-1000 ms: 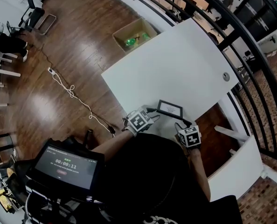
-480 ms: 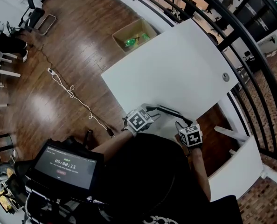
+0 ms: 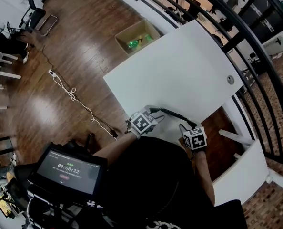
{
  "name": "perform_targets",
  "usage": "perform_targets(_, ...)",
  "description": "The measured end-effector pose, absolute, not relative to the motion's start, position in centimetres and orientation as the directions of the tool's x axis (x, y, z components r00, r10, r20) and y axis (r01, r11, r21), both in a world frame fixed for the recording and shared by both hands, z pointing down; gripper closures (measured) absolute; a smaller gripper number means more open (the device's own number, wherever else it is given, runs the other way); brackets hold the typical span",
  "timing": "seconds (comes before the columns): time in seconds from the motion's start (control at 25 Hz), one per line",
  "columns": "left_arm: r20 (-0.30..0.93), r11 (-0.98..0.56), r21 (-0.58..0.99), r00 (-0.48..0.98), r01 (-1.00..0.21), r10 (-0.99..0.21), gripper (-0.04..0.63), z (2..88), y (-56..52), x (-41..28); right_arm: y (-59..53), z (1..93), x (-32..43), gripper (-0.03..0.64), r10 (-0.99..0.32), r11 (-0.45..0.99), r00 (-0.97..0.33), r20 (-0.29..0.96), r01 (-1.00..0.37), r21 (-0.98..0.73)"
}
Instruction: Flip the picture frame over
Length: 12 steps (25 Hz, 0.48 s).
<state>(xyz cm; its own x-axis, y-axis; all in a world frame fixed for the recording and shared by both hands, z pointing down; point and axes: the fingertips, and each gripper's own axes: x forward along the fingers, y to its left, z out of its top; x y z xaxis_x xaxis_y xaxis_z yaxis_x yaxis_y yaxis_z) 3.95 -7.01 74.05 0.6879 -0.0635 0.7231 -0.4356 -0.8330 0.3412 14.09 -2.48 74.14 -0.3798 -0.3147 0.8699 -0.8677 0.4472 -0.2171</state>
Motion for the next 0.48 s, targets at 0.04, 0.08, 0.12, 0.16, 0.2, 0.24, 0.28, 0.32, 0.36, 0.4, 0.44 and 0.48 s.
perform_targets(0.04, 0.723, -0.833, 0.34, 0.688, -0.436, -0.064, 0.433, 74.0, -7.1, 4.0, -2.6, 74.1, 14.2, 0.453, -0.315, 0.447, -0.379, 0.87, -0.868, -0.216)
perform_targets(0.08, 0.723, -0.833, 0.339, 0.687, -0.436, -0.065, 0.431, 74.0, -7.2, 4.0, -2.7, 74.1, 14.2, 0.453, -0.315, 0.447, -0.377, 0.871, -0.868, -0.215)
perform_targets(0.12, 0.724, -0.834, 0.338, 0.687, -0.436, -0.066, 0.431, 74.1, -7.3, 4.1, -2.8, 74.1, 14.2, 0.453, -0.316, 0.447, -0.377, 0.871, -0.869, -0.214)
perform_targets(0.16, 0.723, -0.835, 0.337, 0.687, -0.436, -0.067, 0.431, 74.1, -7.3, 4.1, -2.8, 74.1, 14.2, 0.453, -0.317, 0.448, -0.377, 0.871, -0.869, -0.213)
perform_targets(0.2, 0.723, -0.835, 0.336, 0.688, -0.435, -0.068, 0.431, 74.1, -7.4, 4.1, -2.9, 74.1, 14.2, 0.453, -0.318, 0.448, -0.376, 0.87, -0.869, -0.212)
perform_targets(0.24, 0.723, -0.836, 0.335, 0.688, -0.434, -0.068, 0.431, 74.1, -7.5, 4.1, -3.0, 74.2, 14.3, 0.453, -0.319, 0.448, -0.376, 0.87, -0.869, -0.211)
perform_targets(0.28, 0.723, -0.837, 0.334, 0.688, -0.434, -0.068, 0.431, 74.1, -7.6, 4.2, -3.1, 74.2, 14.3, 0.453, -0.32, 0.448, -0.375, 0.87, -0.869, -0.21)
perform_targets(0.32, 0.723, -0.837, 0.332, 0.687, -0.434, -0.069, 0.433, 74.1, -7.7, 4.2, -3.2, 74.1, 14.3, 0.453, -0.32, 0.449, -0.375, 0.87, -0.869, -0.209)
perform_targets(0.36, 0.723, -0.838, 0.331, 0.687, -0.434, -0.07, 0.433, 74.0, -7.8, 4.2, -3.3, 74.1, 14.4, 0.453, -0.321, 0.449, -0.374, 0.87, -0.869, -0.208)
perform_targets(0.4, 0.724, -0.839, 0.329, 0.687, -0.434, -0.071, 0.433, 74.0, -8.0, 4.3, -3.5, 74.1, 14.4, 0.453, -0.322, 0.449, -0.374, 0.87, -0.869, -0.207)
perform_targets(0.44, 0.724, -0.84, 0.327, 0.686, -0.433, -0.072, 0.433, 73.9, -8.1, 4.4, -3.6, 74.0, 14.5, 0.453, -0.323, 0.449, -0.374, 0.869, -0.869, -0.207)
perform_targets(0.48, 0.725, -0.841, 0.325, 0.685, -0.434, -0.073, 0.433, 73.9, -8.2, 4.4, -3.7, 74.0, 14.6, 0.453, -0.324, 0.449, -0.373, 0.869, -0.87, -0.206)
